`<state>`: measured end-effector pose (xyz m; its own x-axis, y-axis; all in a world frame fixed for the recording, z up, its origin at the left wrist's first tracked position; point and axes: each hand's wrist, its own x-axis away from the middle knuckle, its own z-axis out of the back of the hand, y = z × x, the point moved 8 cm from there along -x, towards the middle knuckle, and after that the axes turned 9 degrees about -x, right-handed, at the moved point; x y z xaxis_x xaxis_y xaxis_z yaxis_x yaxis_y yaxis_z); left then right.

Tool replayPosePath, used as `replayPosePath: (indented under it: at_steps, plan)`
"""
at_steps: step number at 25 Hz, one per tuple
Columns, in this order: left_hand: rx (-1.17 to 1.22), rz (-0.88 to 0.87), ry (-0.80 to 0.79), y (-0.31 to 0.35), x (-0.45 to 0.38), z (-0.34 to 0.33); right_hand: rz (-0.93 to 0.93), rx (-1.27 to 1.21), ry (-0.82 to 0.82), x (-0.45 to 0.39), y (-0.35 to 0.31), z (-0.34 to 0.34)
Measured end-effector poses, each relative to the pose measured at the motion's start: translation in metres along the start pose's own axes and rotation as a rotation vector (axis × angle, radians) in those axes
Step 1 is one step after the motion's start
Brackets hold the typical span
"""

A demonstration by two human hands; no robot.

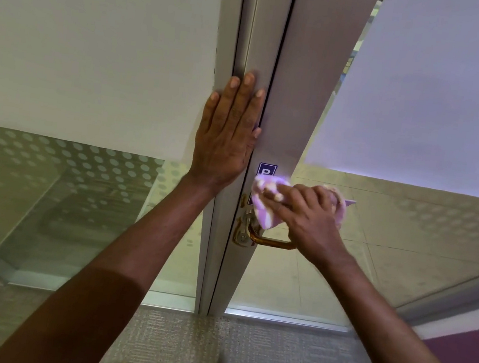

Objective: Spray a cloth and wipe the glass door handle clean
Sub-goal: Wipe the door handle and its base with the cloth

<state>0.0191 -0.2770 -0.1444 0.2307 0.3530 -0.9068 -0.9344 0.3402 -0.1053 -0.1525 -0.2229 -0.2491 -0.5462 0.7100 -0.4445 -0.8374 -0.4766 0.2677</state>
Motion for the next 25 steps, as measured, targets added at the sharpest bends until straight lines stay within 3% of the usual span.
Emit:
replayPosePath:
  at_steps: [3,5,6,9,11,14,16,18,23,25]
  plan:
    - [-0.030,0.025,0.019,-0.002,0.000,-0.004,-0.144,-0.041,0.257,-0.009,0.012,0.028]
    - [-0.034,0.035,0.030,-0.003,0.000,-0.005,-0.214,-0.070,0.322,-0.011,0.005,0.024]
    - [-0.035,0.036,0.037,-0.003,0.000,-0.004,-0.199,-0.082,0.291,-0.012,-0.004,0.013]
    - [-0.035,0.013,0.030,-0.001,0.000,-0.003,-0.041,-0.056,-0.008,0.001,-0.030,-0.035]
    - [-0.025,0.001,0.021,0.001,-0.001,-0.002,-0.045,-0.059,-0.053,0.009,-0.020,-0.034]
    - [-0.011,0.020,0.014,-0.001,0.000,-0.004,-0.204,-0.144,0.244,0.000,0.011,0.015]
    - [0.003,0.030,0.010,-0.002,0.001,-0.004,-0.235,-0.178,0.351,-0.012,0.013,0.030]
    - [0.012,0.023,0.015,0.000,0.001,-0.004,-0.187,-0.187,0.303,-0.020,-0.007,0.017]
    - [0.012,0.014,0.035,0.000,0.000,-0.001,-0.062,-0.141,-0.062,0.001,-0.029,-0.041]
    - [0.026,0.025,0.041,0.000,0.000,-0.002,-0.072,-0.177,0.000,0.001,-0.017,-0.022]
